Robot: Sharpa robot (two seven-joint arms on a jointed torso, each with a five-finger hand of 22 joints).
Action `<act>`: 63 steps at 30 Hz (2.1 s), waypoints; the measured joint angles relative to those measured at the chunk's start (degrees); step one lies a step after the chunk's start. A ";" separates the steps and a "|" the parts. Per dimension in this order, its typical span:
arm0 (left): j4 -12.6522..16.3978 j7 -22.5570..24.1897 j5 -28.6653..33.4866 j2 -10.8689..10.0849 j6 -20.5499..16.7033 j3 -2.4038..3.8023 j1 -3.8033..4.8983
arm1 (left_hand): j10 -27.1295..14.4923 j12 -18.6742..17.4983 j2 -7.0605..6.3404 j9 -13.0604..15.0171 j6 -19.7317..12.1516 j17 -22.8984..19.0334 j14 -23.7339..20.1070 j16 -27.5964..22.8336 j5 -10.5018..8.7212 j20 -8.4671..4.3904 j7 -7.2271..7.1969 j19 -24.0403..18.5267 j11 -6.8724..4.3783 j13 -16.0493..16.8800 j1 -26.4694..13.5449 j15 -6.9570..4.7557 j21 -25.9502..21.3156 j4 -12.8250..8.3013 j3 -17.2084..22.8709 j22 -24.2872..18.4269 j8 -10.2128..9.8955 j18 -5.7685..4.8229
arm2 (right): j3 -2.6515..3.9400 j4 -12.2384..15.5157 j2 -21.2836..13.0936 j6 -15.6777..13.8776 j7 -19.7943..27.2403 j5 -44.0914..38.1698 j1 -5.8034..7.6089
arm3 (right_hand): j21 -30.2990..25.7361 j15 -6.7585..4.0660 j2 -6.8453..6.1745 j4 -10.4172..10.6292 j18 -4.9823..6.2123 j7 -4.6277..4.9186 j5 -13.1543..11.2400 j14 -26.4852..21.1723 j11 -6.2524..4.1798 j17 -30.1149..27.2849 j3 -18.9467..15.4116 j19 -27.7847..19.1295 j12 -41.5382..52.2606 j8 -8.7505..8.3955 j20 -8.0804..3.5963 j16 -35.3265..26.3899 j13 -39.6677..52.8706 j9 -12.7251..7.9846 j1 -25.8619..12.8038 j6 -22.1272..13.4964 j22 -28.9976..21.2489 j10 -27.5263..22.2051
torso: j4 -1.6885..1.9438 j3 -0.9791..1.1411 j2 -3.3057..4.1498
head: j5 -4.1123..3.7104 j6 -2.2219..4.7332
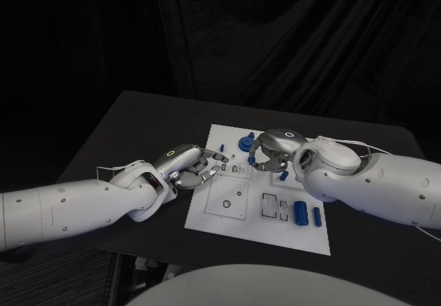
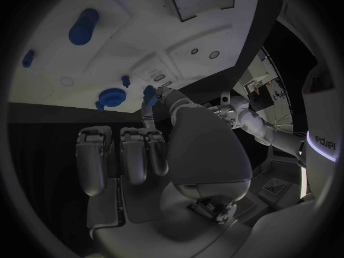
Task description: Assemble the parts on the task board
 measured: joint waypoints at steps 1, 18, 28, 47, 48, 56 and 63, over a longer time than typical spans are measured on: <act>-0.03 -0.01 0.00 0.05 -0.02 0.00 0.00 | 0.00 0.00 0.00 0.00 0.00 0.00 0.00 0.00 0.00 0.00 0.00 0.00 0.00 0.00 0.00 0.00 0.00 0.00 0.00 0.00 0.00 0.00 | 0.00 -0.30 0.25 0.72 -0.15 0.08 0.05 | 0.00 0.00 0.00 0.01 0.00 0.00 0.21 0.00 0.00 0.00 0.01 0.00 0.00 -0.01 0.00 0.00 0.00 -0.06 0.00 0.00 0.00 0.00 | 0.01 -0.02 0.00 | 0.07 0.00; -0.82 -0.10 0.00 0.84 -0.01 0.00 0.00 | 0.00 0.00 0.00 -0.05 0.00 0.00 0.00 0.00 0.00 0.00 0.00 0.00 0.00 0.00 0.00 0.00 0.00 0.00 0.00 0.00 0.00 0.00 | -0.02 -4.92 3.71 7.44 -0.83 2.31 -0.01 | 0.00 0.00 0.30 0.36 0.00 -0.02 0.39 0.00 0.00 0.00 -0.26 0.00 0.00 -0.57 0.00 0.00 0.00 -0.47 -0.32 -0.02 -0.01 0.00 | 0.18 -0.13 0.35 | 0.64 0.00; -0.98 -0.25 0.00 1.03 0.14 -0.01 0.00 | 0.00 0.00 0.00 -0.10 0.22 0.00 0.00 0.00 0.00 0.00 0.22 0.00 0.00 0.00 0.00 0.00 0.00 0.00 0.00 0.00 0.00 0.00 | 0.17 -5.77 4.44 7.60 -0.73 2.75 -0.46 | 0.00 0.00 0.09 0.53 0.00 -0.03 0.39 0.00 0.00 0.00 -0.08 0.00 0.00 -0.87 0.00 0.00 0.00 -0.48 -0.72 -0.02 -0.01 0.00 | 0.14 -0.12 0.40 | 0.81 0.00; -1.43 -0.89 0.00 1.51 0.58 -0.01 0.00 | 0.00 0.00 0.00 -0.09 0.22 0.04 0.00 0.00 0.00 0.00 0.22 0.00 0.00 0.00 0.00 0.00 0.00 0.00 0.00 0.00 0.00 0.00 | 0.02 -5.80 4.60 7.84 -0.80 2.95 -0.85 | 0.00 1.12 -0.81 1.79 -0.01 1.44 0.42 0.07 1.16 0.00 0.22 0.02 0.00 -3.38 0.84 0.00 0.00 -5.07 -1.79 -4.47 -0.02 0.11 | -0.05 0.02 0.20 | 1.21 0.00; -1.45 -0.93 0.00 1.54 0.60 -0.01 0.00 | 0.00 0.00 0.00 -0.09 0.22 0.04 0.00 0.00 0.00 0.00 0.22 0.00 0.00 0.00 0.00 0.00 0.00 0.00 0.00 0.00 0.00 0.00 | 0.00 -5.80 4.60 7.92 -0.82 2.96 -0.89 | 0.00 1.15 -0.82 1.88 -0.01 1.63 0.42 0.08 1.33 0.00 0.32 0.11 0.00 -3.38 0.93 0.00 0.00 -5.64 -1.80 -4.99 -0.02 0.10 | -0.05 0.02 0.20 | 1.21 0.00; -1.60 -1.27 0.00 1.67 0.81 0.00 0.00 | 0.00 0.00 0.00 -0.15 0.22 0.04 0.00 0.00 0.00 0.01 0.21 0.00 0.00 0.00 0.00 0.00 0.00 0.00 0.00 0.00 0.00 0.00 | -0.01 -5.80 4.61 8.34 -0.88 2.99 -0.91 | 0.00 1.54 -1.03 2.18 0.00 2.44 0.42 0.10 1.75 0.00 0.62 0.11 0.00 -3.38 1.33 0.00 0.00 -8.50 -2.00 -6.98 -0.02 0.10 | -0.05 0.00 0.18 | 1.07 0.00; -1.67 -1.54 -0.01 1.72 0.96 0.00 0.00 | 0.00 0.00 0.00 -0.15 0.21 0.04 0.00 0.00 0.00 0.00 0.21 0.00 0.00 0.00 0.00 0.00 0.00 0.00 0.00 0.00 0.00 0.00 | -0.01 -5.80 4.67 8.48 -0.91 3.00 -0.92 | 0.00 1.88 -1.25 2.18 -0.01 2.44 0.41 0.04 2.14 0.00 0.62 -0.10 0.00 -3.38 1.54 0.00 0.00 -9.85 -2.23 -8.02 -0.03 0.09 | -0.05 -0.01 0.18 | 1.07 0.00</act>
